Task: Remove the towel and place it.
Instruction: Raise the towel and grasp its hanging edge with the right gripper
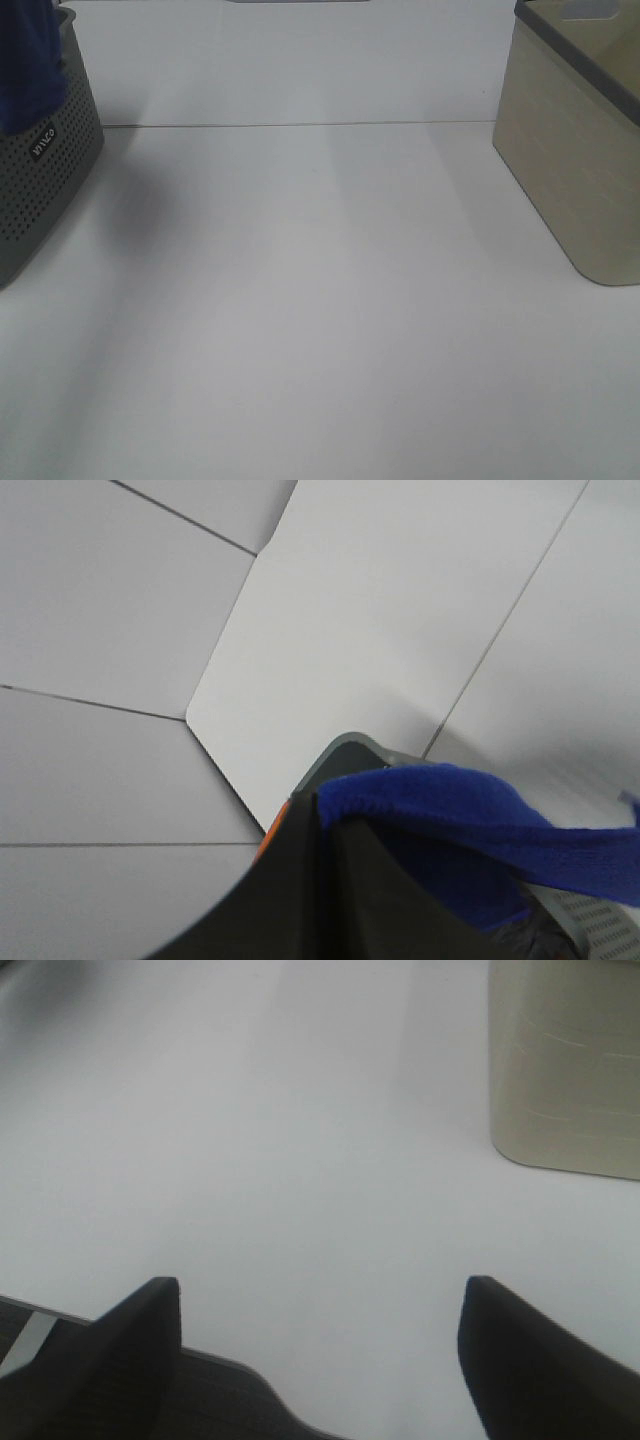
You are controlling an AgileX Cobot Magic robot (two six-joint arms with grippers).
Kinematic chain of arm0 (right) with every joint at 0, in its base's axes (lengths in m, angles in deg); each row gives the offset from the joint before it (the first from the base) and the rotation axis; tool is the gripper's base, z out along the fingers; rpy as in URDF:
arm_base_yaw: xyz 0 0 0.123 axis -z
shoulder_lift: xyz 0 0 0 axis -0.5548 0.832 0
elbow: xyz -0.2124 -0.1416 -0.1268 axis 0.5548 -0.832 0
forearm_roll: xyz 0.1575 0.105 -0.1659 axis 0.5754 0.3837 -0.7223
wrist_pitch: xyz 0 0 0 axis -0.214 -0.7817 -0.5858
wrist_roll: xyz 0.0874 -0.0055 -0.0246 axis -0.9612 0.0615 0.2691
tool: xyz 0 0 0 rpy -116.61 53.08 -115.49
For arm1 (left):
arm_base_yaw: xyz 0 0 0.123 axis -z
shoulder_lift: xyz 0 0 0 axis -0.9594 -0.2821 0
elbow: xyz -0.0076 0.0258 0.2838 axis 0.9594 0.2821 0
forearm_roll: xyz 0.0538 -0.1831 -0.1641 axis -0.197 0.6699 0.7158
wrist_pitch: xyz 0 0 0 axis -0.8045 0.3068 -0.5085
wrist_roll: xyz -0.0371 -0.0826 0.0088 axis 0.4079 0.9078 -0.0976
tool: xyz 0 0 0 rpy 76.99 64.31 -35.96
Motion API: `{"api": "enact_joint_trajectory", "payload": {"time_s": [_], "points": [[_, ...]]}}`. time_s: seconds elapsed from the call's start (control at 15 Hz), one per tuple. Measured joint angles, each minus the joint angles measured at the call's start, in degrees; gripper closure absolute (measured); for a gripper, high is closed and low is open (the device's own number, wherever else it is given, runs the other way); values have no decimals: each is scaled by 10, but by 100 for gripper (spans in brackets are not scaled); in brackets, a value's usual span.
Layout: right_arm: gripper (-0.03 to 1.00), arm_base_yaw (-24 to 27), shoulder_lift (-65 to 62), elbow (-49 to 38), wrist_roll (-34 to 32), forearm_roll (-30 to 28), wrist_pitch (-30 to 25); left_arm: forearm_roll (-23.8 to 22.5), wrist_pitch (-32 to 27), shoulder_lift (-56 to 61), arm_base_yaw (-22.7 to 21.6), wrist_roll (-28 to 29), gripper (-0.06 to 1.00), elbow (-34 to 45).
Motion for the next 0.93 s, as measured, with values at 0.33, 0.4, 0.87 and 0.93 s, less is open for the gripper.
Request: {"api": "enact_joint_trajectory", "payload": {"time_s": [0.33, 0.4, 0.87, 0.93], "points": [[22, 0, 111, 1, 205, 167, 40, -2, -1, 1, 108, 0, 94, 0], [22, 0, 153, 1, 266, 221, 59, -2, -1, 1, 131, 0, 94, 0], [22, 0, 514, 2, 800, 627, 59, -2, -3, 1, 241, 29, 94, 0], [22, 0, 570, 2, 862, 675, 49, -2, -3, 1, 253, 35, 94, 0]]}}
